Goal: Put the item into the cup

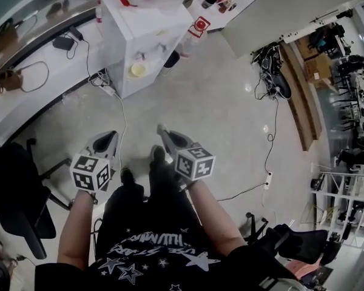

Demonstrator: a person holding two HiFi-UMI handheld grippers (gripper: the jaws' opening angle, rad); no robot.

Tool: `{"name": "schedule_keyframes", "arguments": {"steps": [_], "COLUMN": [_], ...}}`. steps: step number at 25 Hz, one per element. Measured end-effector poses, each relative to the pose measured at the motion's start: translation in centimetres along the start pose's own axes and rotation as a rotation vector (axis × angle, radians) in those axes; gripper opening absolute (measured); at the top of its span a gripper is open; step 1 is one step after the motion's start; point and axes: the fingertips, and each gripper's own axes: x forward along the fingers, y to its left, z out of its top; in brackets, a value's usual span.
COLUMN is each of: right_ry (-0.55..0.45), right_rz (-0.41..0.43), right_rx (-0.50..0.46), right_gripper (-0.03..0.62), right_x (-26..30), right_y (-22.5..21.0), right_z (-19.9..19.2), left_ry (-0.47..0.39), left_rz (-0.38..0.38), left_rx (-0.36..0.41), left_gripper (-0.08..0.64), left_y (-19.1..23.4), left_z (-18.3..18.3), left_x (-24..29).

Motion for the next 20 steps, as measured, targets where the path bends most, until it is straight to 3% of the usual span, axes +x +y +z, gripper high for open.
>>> {"name": "schedule_keyframes", "arguments": {"steps": [9, 20], "right_ry": [0.038, 0.092], "right_rz": [0.052, 0.084], "right_rx": [-0.015, -0.017], "right_gripper": [0.000, 0.000], "right_x": [5.0, 14.1], "right_y": [-4.1, -12.0], "right_z": [0.8, 3.3], "left_ry": [-0.013, -0.039], "left_rz": [0.085, 0.178], "left_rx": [-0.044, -0.114], "left_gripper": [0.003, 0.003], "left_y": [2.3, 6.5], "left_z": [0.0, 1.0], "left_x": [4.1, 12.5]}}
